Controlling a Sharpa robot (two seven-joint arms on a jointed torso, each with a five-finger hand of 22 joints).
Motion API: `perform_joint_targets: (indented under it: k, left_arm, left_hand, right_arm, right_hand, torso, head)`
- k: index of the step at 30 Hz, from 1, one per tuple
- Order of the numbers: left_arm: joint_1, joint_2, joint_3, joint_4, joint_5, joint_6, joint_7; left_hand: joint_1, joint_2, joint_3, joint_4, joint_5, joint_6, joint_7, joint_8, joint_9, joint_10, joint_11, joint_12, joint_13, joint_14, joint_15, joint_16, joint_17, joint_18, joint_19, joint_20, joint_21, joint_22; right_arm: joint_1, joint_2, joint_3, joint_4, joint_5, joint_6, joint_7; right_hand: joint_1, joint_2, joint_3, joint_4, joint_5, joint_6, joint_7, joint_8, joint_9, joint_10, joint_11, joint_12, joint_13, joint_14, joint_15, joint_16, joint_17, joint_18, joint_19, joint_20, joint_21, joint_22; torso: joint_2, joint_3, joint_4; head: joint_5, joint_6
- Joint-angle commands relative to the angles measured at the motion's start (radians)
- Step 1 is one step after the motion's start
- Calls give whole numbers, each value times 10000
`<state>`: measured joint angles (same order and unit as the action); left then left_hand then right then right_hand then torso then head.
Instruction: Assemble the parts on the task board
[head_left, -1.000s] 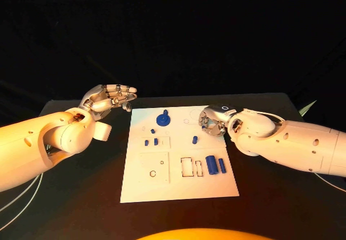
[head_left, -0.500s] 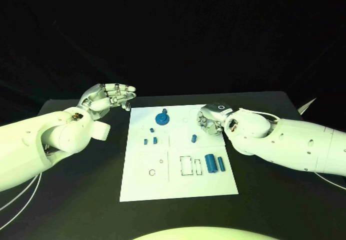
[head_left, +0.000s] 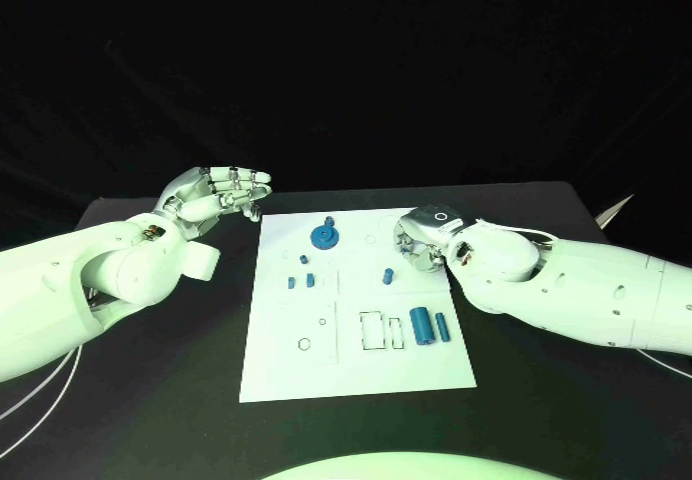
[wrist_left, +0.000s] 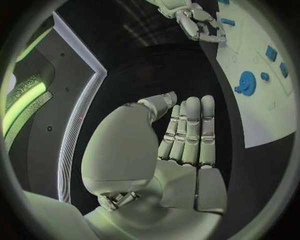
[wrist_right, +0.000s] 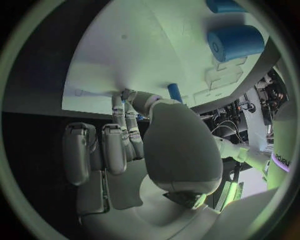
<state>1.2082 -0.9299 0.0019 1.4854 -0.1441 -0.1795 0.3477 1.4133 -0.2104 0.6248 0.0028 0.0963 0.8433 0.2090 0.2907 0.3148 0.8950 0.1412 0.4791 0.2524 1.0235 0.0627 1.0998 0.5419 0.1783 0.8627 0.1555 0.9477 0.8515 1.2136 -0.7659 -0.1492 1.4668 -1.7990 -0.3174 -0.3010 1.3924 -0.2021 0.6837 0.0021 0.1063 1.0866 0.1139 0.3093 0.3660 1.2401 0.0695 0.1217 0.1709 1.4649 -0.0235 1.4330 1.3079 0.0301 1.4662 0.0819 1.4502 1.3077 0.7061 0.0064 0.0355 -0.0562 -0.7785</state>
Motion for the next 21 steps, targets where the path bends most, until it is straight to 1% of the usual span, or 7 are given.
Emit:
perform_joint_targets:
  k: [1, 5, 10, 13, 18, 21]
  left_arm:
    - [4, 0, 9, 25, -19, 166, 24]
    - [3, 4, 9, 13, -20, 160, 28]
    - [2, 8, 9, -17, -20, 158, 35]
    - [1, 10, 9, -33, -21, 154, 44]
    - [1, 17, 9, -50, -18, 153, 49]
    - [0, 19, 9, -54, -18, 157, 51]
  left_hand:
    - [14, 45, -29, -17, 58, -80, 5, 0, -17, -75, 2, 37, -16, -71, 5, -45, -14, 56, -25, 4, -65, -14]
    - [10, 46, -39, -19, 59, -113, 18, -7, -25, -110, 15, 35, -22, -77, 15, -50, -20, 55, -27, 12, -73, -19]
    - [3, 47, -52, -19, 60, -148, 32, -14, -33, -148, 29, 34, -28, -81, 27, -54, -27, 54, -29, 21, -83, -25]
    - [0, 46, -58, -19, 59, -162, 38, -17, -37, -163, 34, 34, -31, -83, 31, -56, -29, 54, -30, 24, -87, -27]
    - [-7, 46, -70, -18, 60, -190, 49, -21, -43, -192, 45, 37, -34, -86, 40, -58, -34, 53, -32, 33, -96, -32]
    - [-12, 47, -75, -16, 60, -201, 53, -23, -46, -205, 49, 37, -36, -88, 44, -59, -36, 53, -32, 36, -100, -34]
  right_arm:
    - [-87, -34, -60, -3, -287, -218, -285]
    - [-88, -103, -58, 84, -272, -696, -239]
    - [-79, -256, -48, 260, -169, -1267, -138]
    - [-52, -375, -32, 398, -45, -1522, -74]
    - [21, -600, 0, 664, 240, -1781, 48]
    - [78, -778, 23, 902, 419, -1925, 128]
  right_hand:
    - [-10, 86, 103, -170, 20, 87, 3, 14, 19, 340, -227, 69, 34, 549, -65, 10, 113, -46, 674, -102, 65, 2028]
    - [-30, 85, 117, -189, 18, 101, 2, 17, 25, 362, -231, 65, 37, 549, -69, 8, 108, -51, 681, -106, 87, 2040]
    - [-48, 82, 125, -203, 17, 112, 0, 19, 29, 379, -234, 62, 39, 547, -72, 2, 95, -50, 680, -109, 83, 2039]
    - [-58, 79, 130, -212, 16, 118, -2, 20, 31, 389, -236, 60, 40, 549, -74, 7, 102, -53, 684, -111, 96, 2046]
    - [-64, 78, 133, -217, 16, 121, -4, 21, 33, 395, -237, 59, 41, 552, -75, 13, 113, -52, 683, -112, 94, 2045]
    - [-75, 75, 136, -222, 14, 127, -4, 22, 35, 403, -238, 57, 42, 555, -76, 21, 127, -59, 693, -113, 123, 2061]
  torso:
    - [-9, -6, 2]
    - [4, 2, -8]
    - [2, 0, -19]
    - [1, -4, -19]
    - [4, -6, -24]
    - [12, -4, -21]
  head:
    - [-13, 20]
    - [-4, 41]
    - [10, 47]
    - [8, 62]
    - [13, 68]
    - [16, 70]
